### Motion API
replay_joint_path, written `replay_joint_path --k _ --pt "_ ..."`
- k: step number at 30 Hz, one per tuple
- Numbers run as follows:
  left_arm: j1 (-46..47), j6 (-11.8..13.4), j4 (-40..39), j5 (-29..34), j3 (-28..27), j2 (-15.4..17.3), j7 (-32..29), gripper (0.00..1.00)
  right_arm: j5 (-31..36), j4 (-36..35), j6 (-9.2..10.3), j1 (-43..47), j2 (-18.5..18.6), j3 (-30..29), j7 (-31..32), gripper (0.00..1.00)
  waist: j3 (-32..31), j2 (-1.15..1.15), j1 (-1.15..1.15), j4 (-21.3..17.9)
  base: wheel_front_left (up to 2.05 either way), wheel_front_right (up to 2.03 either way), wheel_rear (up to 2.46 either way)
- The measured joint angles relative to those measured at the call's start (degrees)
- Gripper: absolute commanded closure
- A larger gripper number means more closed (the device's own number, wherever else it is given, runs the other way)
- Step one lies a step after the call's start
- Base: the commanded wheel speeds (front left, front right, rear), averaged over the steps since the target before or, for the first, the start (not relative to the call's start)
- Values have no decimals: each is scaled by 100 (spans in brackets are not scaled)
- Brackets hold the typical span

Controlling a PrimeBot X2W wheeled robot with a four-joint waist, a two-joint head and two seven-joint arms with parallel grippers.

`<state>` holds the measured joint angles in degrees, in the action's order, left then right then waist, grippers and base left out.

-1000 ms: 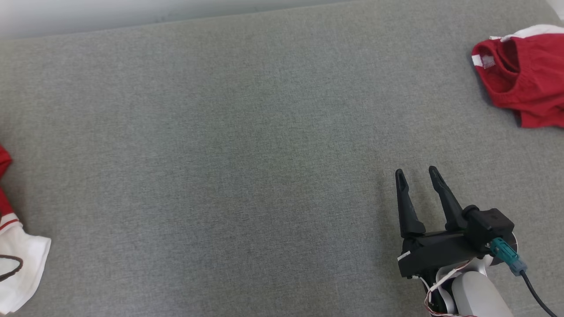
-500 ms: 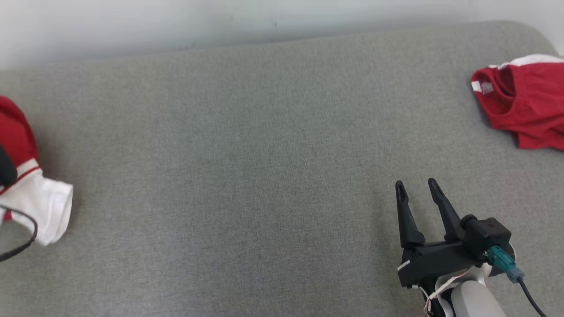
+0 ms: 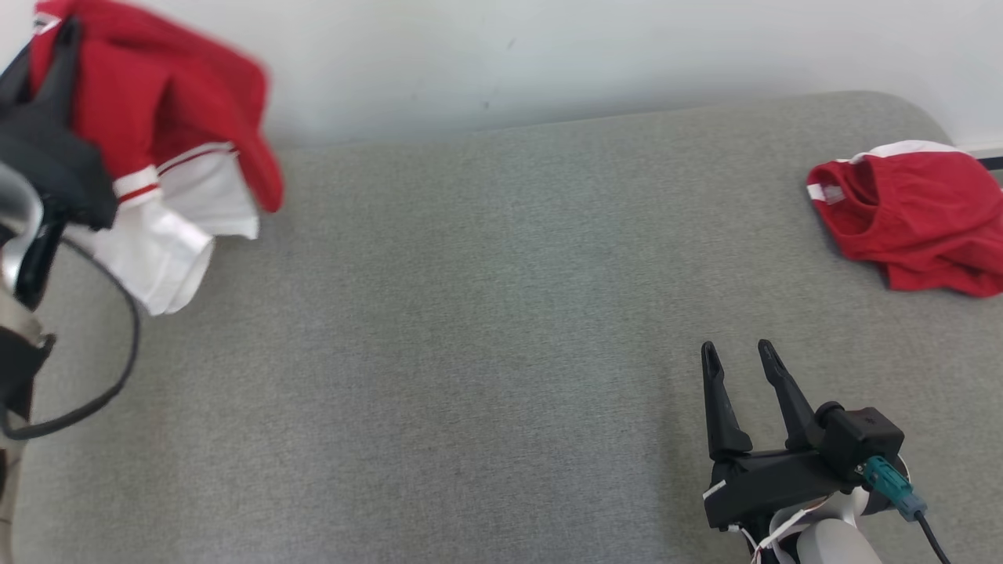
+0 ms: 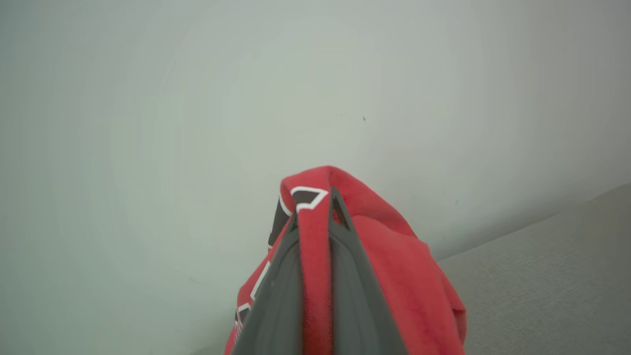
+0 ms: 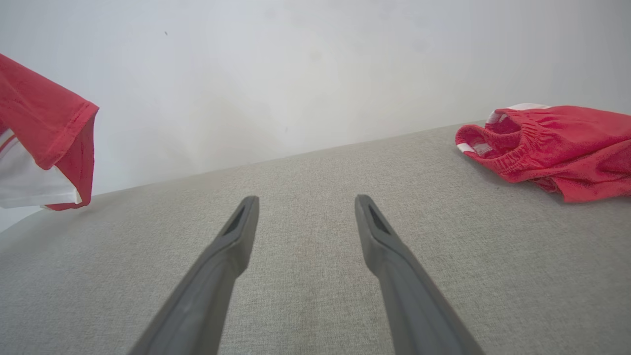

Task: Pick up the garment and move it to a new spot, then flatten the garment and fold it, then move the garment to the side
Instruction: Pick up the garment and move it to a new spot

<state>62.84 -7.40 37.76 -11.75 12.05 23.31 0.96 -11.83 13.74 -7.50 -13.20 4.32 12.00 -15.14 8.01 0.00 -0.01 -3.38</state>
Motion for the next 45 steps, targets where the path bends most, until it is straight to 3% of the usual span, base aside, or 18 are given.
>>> replay_joint_path --k 13,23,32,38,45 --pt "-662 -7 -2516 -404 839 -338 -912 100 -19 -18 0 93 -76 -107 0 0 -182 0 0 -385 0 0 0" --pt "-1486 12 -3401 -633 1427 -668 -1271 100 -33 -1 0 124 -105 -141 0 0 -231 0 0 -623 0 0 0" --pt "-2531 94 -3018 -822 1605 -653 -1121 100 -24 37 0 177 -113 -162 0 0 -277 0 0 -610 0 0 0" --pt "-2977 94 -2026 -977 1591 -552 -601 100 -23 134 0 177 -96 -94 1 0 -317 0 1 -508 0 0 0" --pt "-3099 44 -1203 -1065 1769 -697 -4 100 -26 193 0 176 -54 -30 0 0 -379 0 1 -403 0 0 0"
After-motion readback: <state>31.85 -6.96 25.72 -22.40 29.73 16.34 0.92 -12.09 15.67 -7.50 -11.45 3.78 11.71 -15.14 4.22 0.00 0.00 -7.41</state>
